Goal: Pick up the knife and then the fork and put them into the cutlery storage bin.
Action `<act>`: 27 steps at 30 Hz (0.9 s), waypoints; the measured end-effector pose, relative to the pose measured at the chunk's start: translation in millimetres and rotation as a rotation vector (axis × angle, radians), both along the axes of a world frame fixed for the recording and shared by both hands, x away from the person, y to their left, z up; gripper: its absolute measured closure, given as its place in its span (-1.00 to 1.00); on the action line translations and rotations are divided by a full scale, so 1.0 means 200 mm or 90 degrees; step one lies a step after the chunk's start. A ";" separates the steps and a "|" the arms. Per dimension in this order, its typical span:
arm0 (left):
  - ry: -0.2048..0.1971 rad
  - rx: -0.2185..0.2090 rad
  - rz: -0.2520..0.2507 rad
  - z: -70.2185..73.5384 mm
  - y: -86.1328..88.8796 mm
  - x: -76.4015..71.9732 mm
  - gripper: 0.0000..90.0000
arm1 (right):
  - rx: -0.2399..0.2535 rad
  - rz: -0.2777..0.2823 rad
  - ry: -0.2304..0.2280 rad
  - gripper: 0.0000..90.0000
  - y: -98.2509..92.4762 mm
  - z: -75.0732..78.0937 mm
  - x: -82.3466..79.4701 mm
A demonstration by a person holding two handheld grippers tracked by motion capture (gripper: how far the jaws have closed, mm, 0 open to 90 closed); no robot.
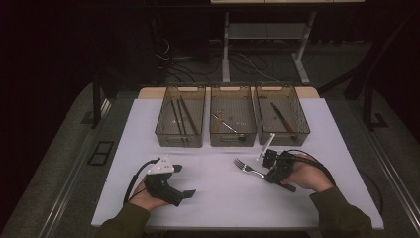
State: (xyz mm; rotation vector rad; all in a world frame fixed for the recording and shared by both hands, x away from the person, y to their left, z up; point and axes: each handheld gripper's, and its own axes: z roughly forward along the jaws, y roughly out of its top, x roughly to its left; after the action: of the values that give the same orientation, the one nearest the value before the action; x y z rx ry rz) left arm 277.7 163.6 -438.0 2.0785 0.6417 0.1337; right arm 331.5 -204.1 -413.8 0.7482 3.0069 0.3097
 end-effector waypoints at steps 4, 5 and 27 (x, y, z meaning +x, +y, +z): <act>0.000 0.000 0.001 0.00 0.00 0.00 -1.00 | 0.032 -0.011 -0.027 0.72 -0.06 0.03 0.02; -0.001 0.001 0.000 0.00 0.00 0.00 -1.00 | 0.041 -0.023 -0.029 0.72 -0.07 0.03 0.02; -0.001 -0.001 -0.005 0.00 0.00 0.00 -1.00 | 0.247 -0.156 -0.123 0.72 -0.40 0.13 0.08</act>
State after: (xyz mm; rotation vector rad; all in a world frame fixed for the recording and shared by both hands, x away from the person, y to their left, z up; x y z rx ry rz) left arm 276.9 163.1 -437.7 2.0795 0.6329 0.1307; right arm 347.0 -284.9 -387.2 1.0318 2.6635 0.9107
